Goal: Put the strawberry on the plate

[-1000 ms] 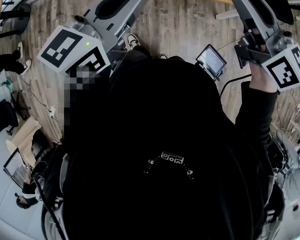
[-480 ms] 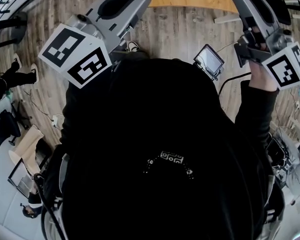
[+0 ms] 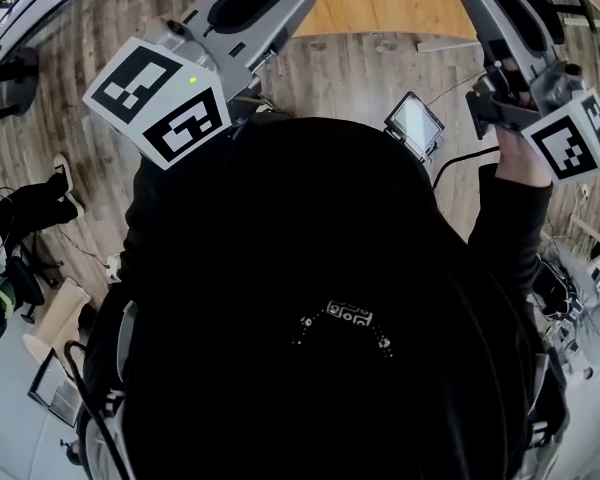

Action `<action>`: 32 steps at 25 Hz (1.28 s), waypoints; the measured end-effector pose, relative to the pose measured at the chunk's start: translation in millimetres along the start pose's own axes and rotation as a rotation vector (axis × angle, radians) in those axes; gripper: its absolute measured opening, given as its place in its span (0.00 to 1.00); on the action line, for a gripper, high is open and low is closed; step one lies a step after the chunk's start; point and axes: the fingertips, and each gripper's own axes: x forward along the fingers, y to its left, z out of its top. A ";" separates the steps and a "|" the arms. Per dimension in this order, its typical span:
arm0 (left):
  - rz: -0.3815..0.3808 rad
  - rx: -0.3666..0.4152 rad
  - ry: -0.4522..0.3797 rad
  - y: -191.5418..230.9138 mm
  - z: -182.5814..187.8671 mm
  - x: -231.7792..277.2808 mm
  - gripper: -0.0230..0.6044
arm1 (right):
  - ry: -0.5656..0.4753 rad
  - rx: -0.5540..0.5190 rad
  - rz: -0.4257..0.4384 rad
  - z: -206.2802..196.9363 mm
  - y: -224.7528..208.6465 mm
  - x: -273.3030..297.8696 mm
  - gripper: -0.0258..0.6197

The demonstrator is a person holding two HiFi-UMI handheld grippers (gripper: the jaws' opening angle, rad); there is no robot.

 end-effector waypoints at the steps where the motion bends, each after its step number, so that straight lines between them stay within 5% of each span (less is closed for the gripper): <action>1: -0.010 -0.001 0.000 6.1 1.6 -2.0 0.03 | 0.001 0.001 -0.005 0.8 1.6 8.0 0.28; 9: 0.008 -0.006 -0.005 114.0 14.0 -5.7 0.03 | -0.027 0.012 -0.017 -0.5 -29.7 111.6 0.28; 14: 0.021 -0.021 -0.008 136.9 11.3 -27.2 0.03 | -0.023 0.019 0.027 -11.4 -12.8 144.7 0.28; 22: 0.006 -0.034 0.000 133.2 0.5 -60.7 0.03 | 0.002 0.016 0.111 -11.8 12.2 168.9 0.28; 28: -0.016 -0.052 -0.022 30.7 -24.1 -127.9 0.03 | 0.009 0.013 0.112 -17.6 105.9 90.9 0.28; 32: 0.023 -0.077 -0.026 30.0 -32.8 -145.0 0.03 | 0.039 0.031 0.140 -31.9 118.8 96.5 0.28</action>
